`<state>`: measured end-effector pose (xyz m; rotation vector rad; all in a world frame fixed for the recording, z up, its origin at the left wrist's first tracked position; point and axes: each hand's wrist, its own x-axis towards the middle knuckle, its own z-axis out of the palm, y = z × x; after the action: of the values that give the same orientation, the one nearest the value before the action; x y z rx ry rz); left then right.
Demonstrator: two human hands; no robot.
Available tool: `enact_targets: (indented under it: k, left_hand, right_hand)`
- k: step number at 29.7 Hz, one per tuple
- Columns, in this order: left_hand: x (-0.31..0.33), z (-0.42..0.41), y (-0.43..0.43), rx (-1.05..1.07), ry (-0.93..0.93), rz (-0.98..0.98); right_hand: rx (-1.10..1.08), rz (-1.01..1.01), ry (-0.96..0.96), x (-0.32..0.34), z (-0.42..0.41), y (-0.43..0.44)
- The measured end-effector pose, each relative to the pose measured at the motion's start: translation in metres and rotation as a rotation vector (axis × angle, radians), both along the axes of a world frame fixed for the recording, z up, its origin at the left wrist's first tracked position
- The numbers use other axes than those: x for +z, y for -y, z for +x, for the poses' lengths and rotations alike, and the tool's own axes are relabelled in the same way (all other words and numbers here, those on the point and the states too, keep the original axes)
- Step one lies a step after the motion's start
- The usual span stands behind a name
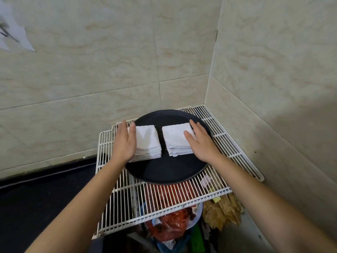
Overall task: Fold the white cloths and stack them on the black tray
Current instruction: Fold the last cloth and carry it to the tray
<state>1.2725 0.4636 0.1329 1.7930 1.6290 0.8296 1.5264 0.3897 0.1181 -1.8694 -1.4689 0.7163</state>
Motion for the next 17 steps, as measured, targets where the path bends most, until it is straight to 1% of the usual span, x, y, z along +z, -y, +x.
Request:
enact_targets:
  k: [2,3,6,8,14,17]
  left_hand:
    - [-0.006,-0.005,0.002,-0.008,0.222,-0.186]
    - [-0.009,-0.006,0.004,-0.009,0.305,-0.242]
    - [-0.016,-0.009,0.007,-0.020,0.437,-0.322]
    - [-0.017,-0.010,0.006,-0.057,0.475,-0.340]
    - [-0.025,-0.012,0.008,-0.155,0.472,-0.345]
    - [-0.026,-0.010,0.006,-0.148,0.521,-0.343]
  right_hand:
    - [0.002,-0.027,0.045,-0.003,-0.007,-0.002]
    - [-0.003,-0.042,0.060,-0.004,-0.010,-0.003]
    - [-0.026,-0.055,0.051,-0.010,-0.013,-0.008]
    - [-0.053,-0.049,0.016,-0.013,-0.014,-0.009]
    - [-0.079,-0.016,-0.012,-0.020,-0.026,-0.009]
    - [-0.084,-0.012,-0.013,-0.021,-0.026,-0.009]
